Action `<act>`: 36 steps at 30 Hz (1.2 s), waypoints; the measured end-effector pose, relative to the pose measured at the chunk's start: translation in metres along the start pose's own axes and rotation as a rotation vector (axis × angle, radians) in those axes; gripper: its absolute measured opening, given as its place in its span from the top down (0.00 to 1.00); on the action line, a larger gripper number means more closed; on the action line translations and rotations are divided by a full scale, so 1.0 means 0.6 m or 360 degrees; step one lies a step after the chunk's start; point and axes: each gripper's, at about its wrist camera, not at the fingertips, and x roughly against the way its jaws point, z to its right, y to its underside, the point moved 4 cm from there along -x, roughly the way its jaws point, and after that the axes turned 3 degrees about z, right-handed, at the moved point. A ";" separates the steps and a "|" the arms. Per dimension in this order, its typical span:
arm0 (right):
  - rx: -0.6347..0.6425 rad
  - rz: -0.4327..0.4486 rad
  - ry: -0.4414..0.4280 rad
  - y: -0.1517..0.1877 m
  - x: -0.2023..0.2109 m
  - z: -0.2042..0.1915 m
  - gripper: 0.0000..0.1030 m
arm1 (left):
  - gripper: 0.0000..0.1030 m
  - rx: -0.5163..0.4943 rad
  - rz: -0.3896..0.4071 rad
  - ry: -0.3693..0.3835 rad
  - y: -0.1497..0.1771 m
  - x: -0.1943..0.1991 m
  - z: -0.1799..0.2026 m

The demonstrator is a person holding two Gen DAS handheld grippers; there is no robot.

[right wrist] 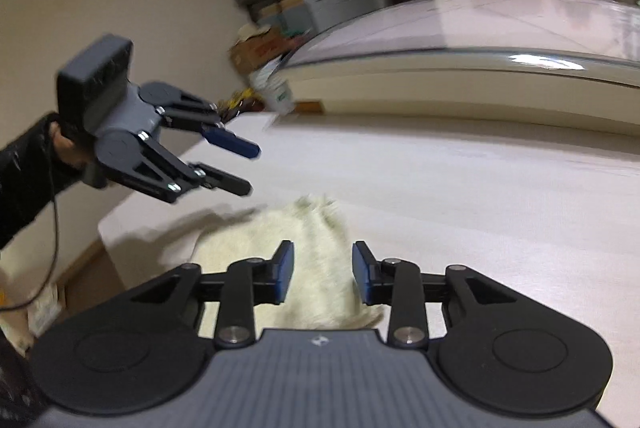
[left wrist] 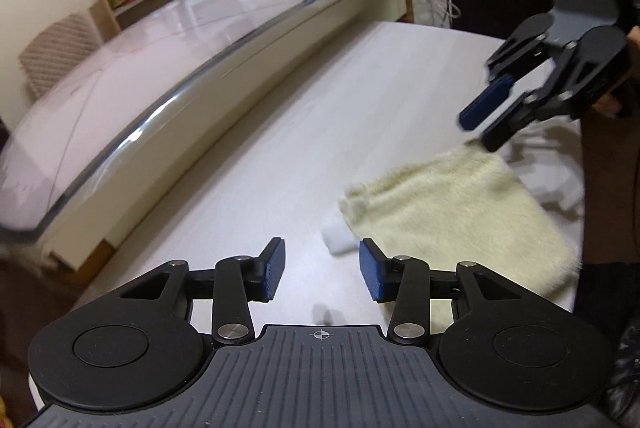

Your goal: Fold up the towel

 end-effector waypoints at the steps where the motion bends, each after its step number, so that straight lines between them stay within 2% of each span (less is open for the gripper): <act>1: 0.0030 -0.0023 0.0005 0.005 -0.004 -0.008 0.70 | 0.57 0.0015 0.0008 0.0002 0.007 0.010 0.008; 5: 0.0093 -0.0082 0.0045 0.022 -0.016 -0.021 0.70 | 0.56 0.0064 0.0001 -0.0017 0.040 0.028 0.045; 9: 0.0088 -0.0104 0.0057 0.040 -0.021 -0.018 0.72 | 0.56 0.0158 -0.0006 -0.0083 0.060 0.017 0.056; 12: 0.0056 -0.0093 0.0056 0.047 -0.023 -0.015 0.72 | 0.54 0.0224 0.0003 -0.0089 0.071 0.012 0.054; 16: 0.0035 -0.0075 0.0074 0.051 -0.025 -0.013 0.72 | 0.46 0.0210 0.0018 -0.0124 0.074 0.011 0.053; 23: 0.0023 0.0033 0.0101 0.028 0.017 -0.010 0.71 | 0.48 0.0287 0.0079 -0.0168 0.070 0.030 0.050; 28: 0.0199 0.0051 0.0055 0.045 0.035 -0.069 0.71 | 0.43 0.0378 0.0162 -0.0169 0.059 0.052 0.092; 31: 0.0330 0.0040 -0.0004 0.073 0.028 -0.124 0.72 | 0.43 0.0379 0.0158 -0.0177 0.057 0.046 0.116; 36: 0.0432 -0.0034 0.0057 0.100 0.006 -0.149 0.72 | 0.42 0.0434 0.0132 -0.0182 0.068 0.024 0.125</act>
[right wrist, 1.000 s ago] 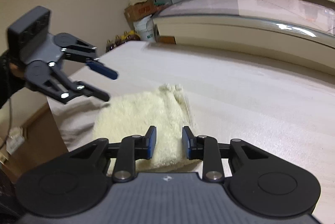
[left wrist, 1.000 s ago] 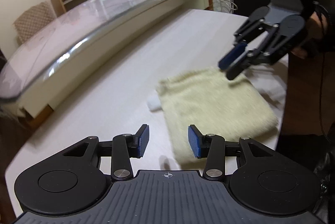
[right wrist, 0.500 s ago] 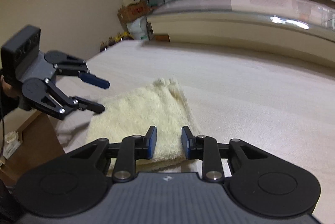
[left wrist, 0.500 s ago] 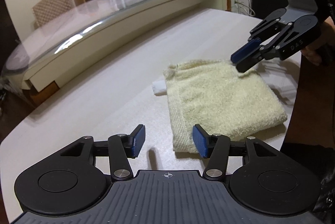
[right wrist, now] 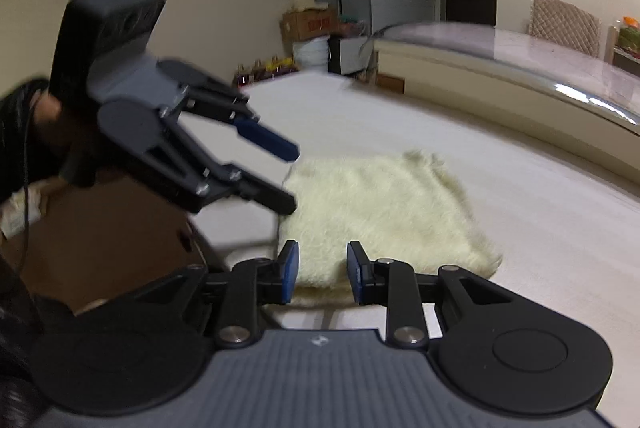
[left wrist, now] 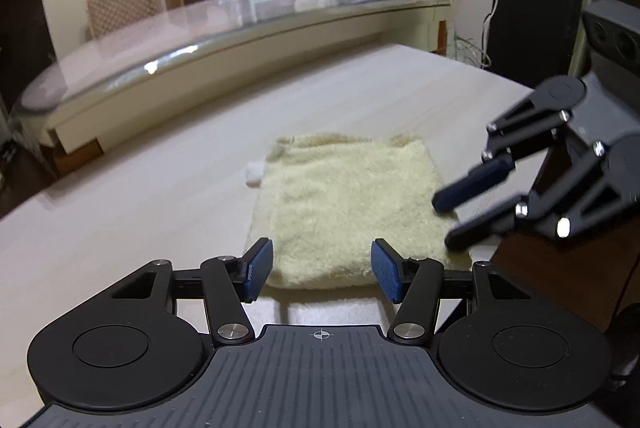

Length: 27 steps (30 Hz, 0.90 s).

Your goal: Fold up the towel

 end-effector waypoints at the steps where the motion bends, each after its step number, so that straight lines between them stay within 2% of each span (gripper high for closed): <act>1: 0.0014 -0.0008 0.0015 0.003 -0.003 -0.002 0.72 | 0.42 -0.0001 -0.0004 -0.0001 0.003 -0.002 0.001; 4: 0.0067 -0.0017 0.0053 0.005 -0.009 -0.011 0.71 | 0.42 -0.0009 -0.0005 -0.0006 0.009 -0.005 0.002; 9: 0.0006 0.0052 0.0057 0.001 0.009 -0.012 0.72 | 0.41 0.0023 0.0032 -0.0013 0.003 0.014 -0.003; 14: 0.0027 0.0016 0.0096 0.008 0.022 -0.009 0.72 | 0.35 -0.0016 -0.0044 -0.0011 0.012 0.017 -0.004; 18: 0.0012 -0.0004 0.0094 0.013 0.011 -0.005 0.72 | 0.35 0.0048 -0.0108 -0.0053 0.019 0.005 -0.007; 22: 0.0037 -0.0020 0.0105 0.015 0.006 -0.010 0.71 | 0.26 0.0094 -0.0105 -0.0086 0.017 0.003 -0.009; 24: 0.0048 -0.0031 0.0115 0.017 0.005 -0.013 0.71 | 0.17 0.0108 -0.0106 -0.0112 0.018 0.004 -0.009; 27: 0.0027 -0.0036 0.0129 0.020 0.005 -0.015 0.71 | 0.14 0.0114 -0.0109 -0.0139 0.016 0.003 -0.012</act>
